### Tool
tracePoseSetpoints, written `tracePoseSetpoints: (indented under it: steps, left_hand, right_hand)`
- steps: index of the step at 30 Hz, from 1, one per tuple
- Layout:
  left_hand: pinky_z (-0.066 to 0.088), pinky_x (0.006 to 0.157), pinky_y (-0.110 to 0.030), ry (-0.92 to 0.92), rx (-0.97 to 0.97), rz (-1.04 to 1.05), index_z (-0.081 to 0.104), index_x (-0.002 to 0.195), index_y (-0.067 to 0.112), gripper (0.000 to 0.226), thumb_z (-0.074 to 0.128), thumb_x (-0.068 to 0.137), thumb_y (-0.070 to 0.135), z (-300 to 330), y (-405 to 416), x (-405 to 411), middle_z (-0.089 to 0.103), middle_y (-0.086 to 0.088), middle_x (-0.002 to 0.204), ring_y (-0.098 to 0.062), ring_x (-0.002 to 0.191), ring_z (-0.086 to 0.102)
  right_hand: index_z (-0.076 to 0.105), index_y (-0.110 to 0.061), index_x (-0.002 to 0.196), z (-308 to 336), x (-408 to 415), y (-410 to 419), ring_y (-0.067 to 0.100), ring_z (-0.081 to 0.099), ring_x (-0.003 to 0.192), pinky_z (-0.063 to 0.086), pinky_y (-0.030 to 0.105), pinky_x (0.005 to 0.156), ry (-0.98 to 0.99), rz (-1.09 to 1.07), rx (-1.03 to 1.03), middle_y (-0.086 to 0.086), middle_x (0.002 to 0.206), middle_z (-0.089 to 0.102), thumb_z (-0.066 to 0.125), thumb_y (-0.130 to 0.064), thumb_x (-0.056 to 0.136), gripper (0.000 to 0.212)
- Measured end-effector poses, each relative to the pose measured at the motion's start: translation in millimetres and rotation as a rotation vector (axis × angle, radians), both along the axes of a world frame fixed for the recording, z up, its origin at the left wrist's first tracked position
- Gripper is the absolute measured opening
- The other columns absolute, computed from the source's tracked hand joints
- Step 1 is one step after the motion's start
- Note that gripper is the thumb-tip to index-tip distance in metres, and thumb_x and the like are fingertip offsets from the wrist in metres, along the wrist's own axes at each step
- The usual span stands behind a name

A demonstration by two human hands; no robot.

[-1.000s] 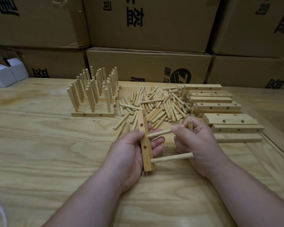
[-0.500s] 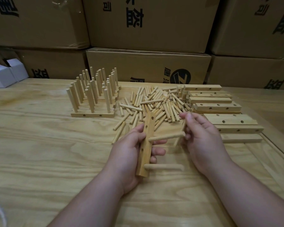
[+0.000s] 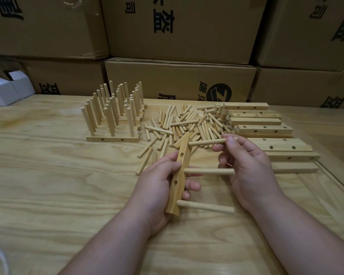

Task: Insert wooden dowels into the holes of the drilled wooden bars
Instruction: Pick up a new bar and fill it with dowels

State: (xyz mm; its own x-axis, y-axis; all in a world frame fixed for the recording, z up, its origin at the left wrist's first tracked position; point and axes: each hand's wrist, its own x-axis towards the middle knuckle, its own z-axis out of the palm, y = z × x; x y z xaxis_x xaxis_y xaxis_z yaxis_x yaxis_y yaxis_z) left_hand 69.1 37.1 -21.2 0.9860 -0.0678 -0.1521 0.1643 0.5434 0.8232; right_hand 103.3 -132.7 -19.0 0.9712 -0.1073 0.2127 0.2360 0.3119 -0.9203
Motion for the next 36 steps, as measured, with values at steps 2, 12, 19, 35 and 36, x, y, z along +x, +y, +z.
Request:
tracePoseSetpoints:
  steps: [2,12,19,35,36]
  left_hand:
    - [0.043,0.037,-0.023,-0.005,0.006,0.004,0.057,0.125,0.019,0.030,0.042,0.102,0.008,-1.0,0.3,0.4,0.073,-0.016,0.079,-0.022,0.049,0.064]
    - [0.045,0.038,-0.022,-0.022,0.041,-0.008,0.057,0.120,0.023,0.027,0.039,0.104,0.010,0.1,-0.6,0.7,0.076,-0.019,0.083,-0.019,0.050,0.065]
    - [0.047,0.039,-0.024,-0.007,0.062,0.012,0.059,0.116,0.026,0.024,0.047,0.103,0.010,0.0,0.0,-0.5,0.076,-0.018,0.085,-0.021,0.051,0.067]
    - [0.048,0.039,-0.022,-0.041,0.117,-0.037,0.056,0.111,0.027,0.022,0.052,0.102,0.009,3.5,-0.7,-3.5,0.077,-0.020,0.096,-0.019,0.053,0.069]
    - [0.048,0.040,-0.022,-0.042,0.119,-0.038,0.057,0.111,0.027,0.021,0.053,0.101,0.009,3.8,-0.6,-4.0,0.077,-0.021,0.096,-0.019,0.053,0.069]
  right_hand:
    - [0.074,-0.015,0.102,-1.3,0.0,0.7,0.013,0.055,0.062,0.048,0.023,0.061,-0.027,-0.039,-0.055,0.010,0.083,0.074,0.061,-0.017,0.098,0.014]
    - [0.079,-0.020,0.086,0.8,-4.4,2.5,0.012,0.055,0.063,0.048,0.019,0.054,-0.091,-0.176,-0.206,-0.001,0.072,0.071,0.074,-0.035,0.083,0.016]
    - [0.073,-0.019,0.075,0.1,-3.2,2.4,0.008,0.053,0.057,0.048,0.016,0.055,-0.119,-0.257,-0.249,-0.004,0.061,0.061,0.077,-0.030,0.083,0.014]
    - [0.046,-0.013,0.066,1.8,0.0,-3.2,0.024,0.038,0.055,0.036,0.037,0.058,-0.129,-0.162,-0.265,0.007,0.052,0.044,0.064,-0.012,0.096,0.036]
    - [0.045,-0.013,0.065,1.4,0.9,-4.0,0.024,0.038,0.054,0.036,0.038,0.059,-0.122,-0.150,-0.262,0.006,0.051,0.044,0.064,-0.011,0.097,0.037]
